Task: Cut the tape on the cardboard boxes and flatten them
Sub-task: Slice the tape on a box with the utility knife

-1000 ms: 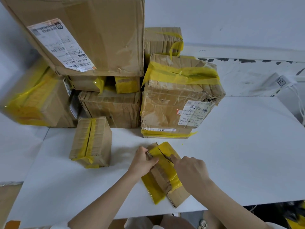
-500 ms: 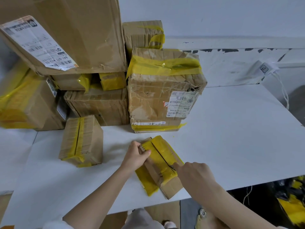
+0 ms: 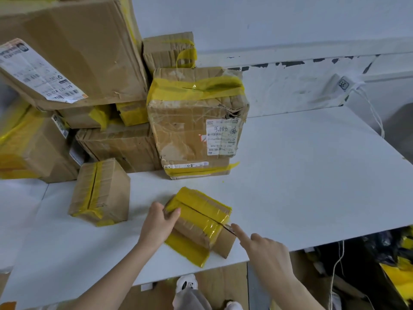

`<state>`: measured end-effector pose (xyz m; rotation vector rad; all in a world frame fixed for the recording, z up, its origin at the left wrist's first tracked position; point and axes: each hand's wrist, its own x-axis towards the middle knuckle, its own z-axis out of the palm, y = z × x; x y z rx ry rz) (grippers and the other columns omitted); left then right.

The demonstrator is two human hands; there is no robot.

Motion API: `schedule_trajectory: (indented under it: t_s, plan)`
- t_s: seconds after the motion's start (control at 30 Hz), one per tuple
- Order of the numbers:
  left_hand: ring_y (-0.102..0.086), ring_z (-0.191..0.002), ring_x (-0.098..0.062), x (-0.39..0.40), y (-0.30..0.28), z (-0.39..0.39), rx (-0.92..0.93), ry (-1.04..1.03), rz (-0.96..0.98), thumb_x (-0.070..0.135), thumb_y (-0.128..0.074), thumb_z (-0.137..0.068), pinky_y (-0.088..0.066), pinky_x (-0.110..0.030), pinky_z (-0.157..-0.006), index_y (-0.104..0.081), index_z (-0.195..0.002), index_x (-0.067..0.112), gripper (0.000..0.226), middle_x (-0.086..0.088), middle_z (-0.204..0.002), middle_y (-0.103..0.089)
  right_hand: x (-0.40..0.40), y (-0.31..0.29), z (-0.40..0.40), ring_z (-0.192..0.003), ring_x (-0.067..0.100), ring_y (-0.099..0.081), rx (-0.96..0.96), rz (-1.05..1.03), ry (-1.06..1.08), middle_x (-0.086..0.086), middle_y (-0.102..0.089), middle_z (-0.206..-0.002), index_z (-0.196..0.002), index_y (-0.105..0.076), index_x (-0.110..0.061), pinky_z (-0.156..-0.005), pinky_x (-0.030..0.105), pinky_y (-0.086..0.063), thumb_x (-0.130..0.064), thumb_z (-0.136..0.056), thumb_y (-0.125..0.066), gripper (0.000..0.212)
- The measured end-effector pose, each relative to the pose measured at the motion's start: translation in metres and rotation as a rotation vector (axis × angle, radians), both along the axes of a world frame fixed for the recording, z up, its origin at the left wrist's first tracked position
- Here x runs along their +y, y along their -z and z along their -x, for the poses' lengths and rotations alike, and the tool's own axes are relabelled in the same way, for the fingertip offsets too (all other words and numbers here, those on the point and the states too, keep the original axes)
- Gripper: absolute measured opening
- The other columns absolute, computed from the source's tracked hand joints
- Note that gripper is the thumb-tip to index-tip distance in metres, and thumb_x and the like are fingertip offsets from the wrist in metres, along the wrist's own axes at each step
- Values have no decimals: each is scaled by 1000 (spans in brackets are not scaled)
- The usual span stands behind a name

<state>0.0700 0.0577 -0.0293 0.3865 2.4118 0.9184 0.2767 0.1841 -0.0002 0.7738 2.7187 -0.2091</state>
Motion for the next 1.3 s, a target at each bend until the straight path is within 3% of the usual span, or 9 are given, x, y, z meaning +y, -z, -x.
schedule_trajectory:
  t_s: [0.07, 0.17, 0.33, 0.47, 0.53, 0.63, 0.77, 0.87, 1.3]
  plan:
    - [-49, -69, -24, -18, -2, -10, 35, 12, 63, 36, -60, -89, -40, -41, -64, -44, -84, 6, 35, -9, -80, -44, 10, -3, 8, -58, 20, -35, 64, -21, -29, -1, -17, -65, -144, -19, -43, -42, 24, -18, 5, -80, -50, 85]
    - [-47, -111, -36, -35, -9, -16, 440, 129, 236, 25, -65, -86, -43, -46, -85, -37, -135, 1, 61, -18, -122, -45, 20, -14, 26, -39, 13, -21, 148, -105, -173, -1, -19, -58, -104, -71, -34, -36, 17, -12, 1, -27, -83, 86]
    - [-8, -144, -13, -12, -19, 11, 669, 648, 207, 36, -24, -95, -3, -34, -116, -26, -148, 17, 56, 7, -154, -20, 26, 0, 51, -36, 12, -25, 185, -58, -307, -4, -22, -59, -105, -70, -36, -36, 19, -10, 5, -29, -59, 87]
    - [-18, -140, -6, -13, 3, 23, 626, 602, 416, 49, -5, -96, -17, -36, -112, -24, -146, 33, 56, 16, -148, -29, 26, 32, 48, -29, 9, -36, 295, 84, -226, -7, -34, -48, -102, -71, -37, -31, 19, -11, -2, -22, -84, 88]
    - [-27, -132, -7, -17, 9, 20, 627, 491, 442, 47, -6, -96, -32, -36, -101, -30, -142, 35, 53, 17, -140, -36, 22, 39, 41, -35, 8, -45, 302, 249, -148, -9, -47, -52, -114, -62, -39, -31, 19, -21, -16, -44, -92, 79]
    - [-34, -125, -16, -17, 14, 17, 610, 365, 513, 46, 5, -95, -33, -34, -98, -33, -140, 25, 63, 6, -139, -40, 23, 57, 32, -64, 10, -51, 324, 391, 56, -12, -52, -76, -135, -35, -43, -52, 23, -35, -28, -99, -43, 40]
    - [-45, -110, -22, -14, 9, 10, 671, 273, 659, 49, 8, -83, -31, -41, -94, -46, -124, 24, 72, 3, -121, -54, 21, 52, 55, -56, 14, -40, 466, 659, 203, -11, -40, -57, -103, -55, -35, -55, 30, -35, -30, -101, -33, 23]
    - [-54, -93, -31, -13, 7, 4, 679, 227, 536, 48, -4, -84, -36, -45, -84, -62, -105, 13, 71, -7, -98, -65, 15, 38, 79, -57, 16, -40, 448, 689, 210, -8, -40, -58, -72, -41, -33, -52, 30, -34, -31, -101, -33, 30]
    - [-57, -93, -34, -18, 11, 2, 632, 96, 274, 25, -28, -88, -41, -44, -79, -63, -104, 3, 44, -12, -97, -66, 10, 27, 104, -74, 24, -45, 258, 580, 198, 2, -47, -81, -111, -57, -24, -63, 28, -35, -38, -102, -28, 33]
